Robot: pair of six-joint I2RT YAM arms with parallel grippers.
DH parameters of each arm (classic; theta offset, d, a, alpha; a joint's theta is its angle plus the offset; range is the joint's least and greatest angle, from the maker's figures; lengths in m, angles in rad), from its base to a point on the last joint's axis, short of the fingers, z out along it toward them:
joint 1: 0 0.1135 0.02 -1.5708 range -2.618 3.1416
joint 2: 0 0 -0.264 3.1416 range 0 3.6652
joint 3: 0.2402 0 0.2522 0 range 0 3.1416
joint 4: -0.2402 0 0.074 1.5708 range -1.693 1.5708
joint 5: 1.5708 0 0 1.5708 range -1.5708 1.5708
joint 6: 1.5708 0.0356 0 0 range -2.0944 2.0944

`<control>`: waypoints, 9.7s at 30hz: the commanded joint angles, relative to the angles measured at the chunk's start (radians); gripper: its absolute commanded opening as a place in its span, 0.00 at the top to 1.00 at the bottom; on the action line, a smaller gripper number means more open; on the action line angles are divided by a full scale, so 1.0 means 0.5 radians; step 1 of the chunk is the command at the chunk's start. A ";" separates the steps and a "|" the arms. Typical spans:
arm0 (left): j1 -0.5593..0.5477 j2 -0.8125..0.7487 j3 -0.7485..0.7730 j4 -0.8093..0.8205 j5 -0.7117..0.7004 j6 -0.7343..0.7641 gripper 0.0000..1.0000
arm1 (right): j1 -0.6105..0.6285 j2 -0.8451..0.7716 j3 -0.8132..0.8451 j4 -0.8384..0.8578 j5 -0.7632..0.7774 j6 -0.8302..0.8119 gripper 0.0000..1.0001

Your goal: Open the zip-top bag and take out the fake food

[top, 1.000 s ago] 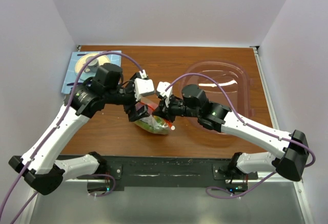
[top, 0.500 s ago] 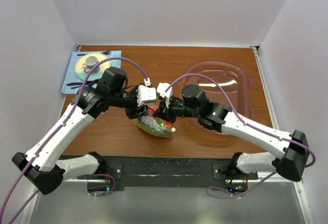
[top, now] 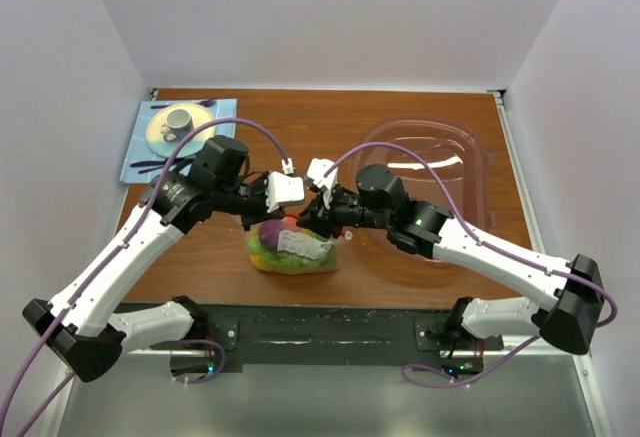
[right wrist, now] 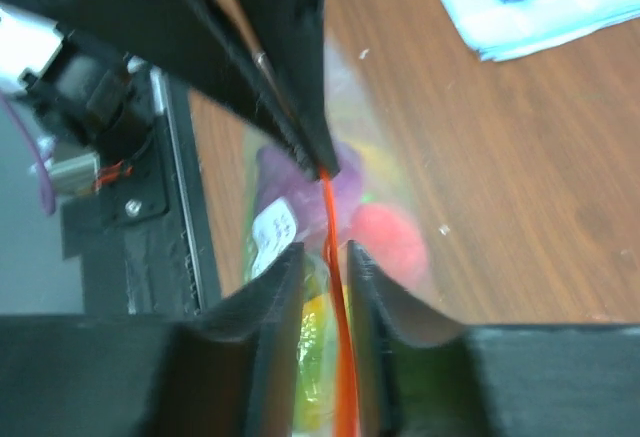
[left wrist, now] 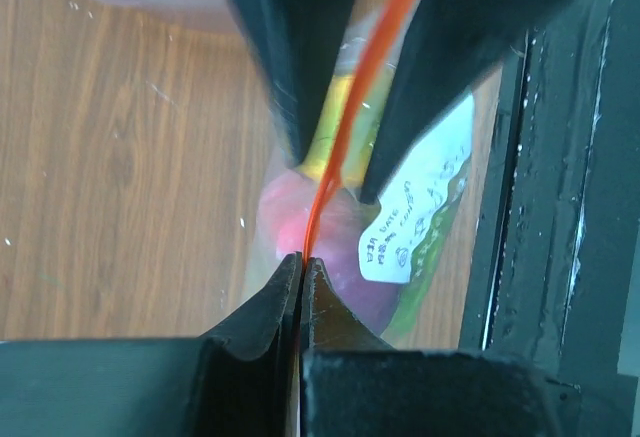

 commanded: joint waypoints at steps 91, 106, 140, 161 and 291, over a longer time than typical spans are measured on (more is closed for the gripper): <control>-0.164 0.123 0.649 -0.428 -0.132 -0.087 1.00 | -0.111 -0.702 -0.706 1.023 0.147 0.409 0.01; -0.167 0.126 0.670 -0.526 -0.036 -0.121 1.00 | -0.114 -0.384 -0.869 1.738 -0.234 0.649 0.01; -0.164 0.132 0.566 -0.544 0.117 -0.164 1.00 | -0.111 -0.307 -0.878 1.929 -0.406 0.732 0.21; -0.167 0.113 0.609 -0.532 0.120 -0.176 0.98 | -0.111 -0.141 -0.743 1.865 -0.537 0.726 0.79; 0.121 -0.022 0.103 -0.324 -0.190 -0.213 1.00 | 0.462 0.030 0.180 -0.212 0.677 0.741 1.00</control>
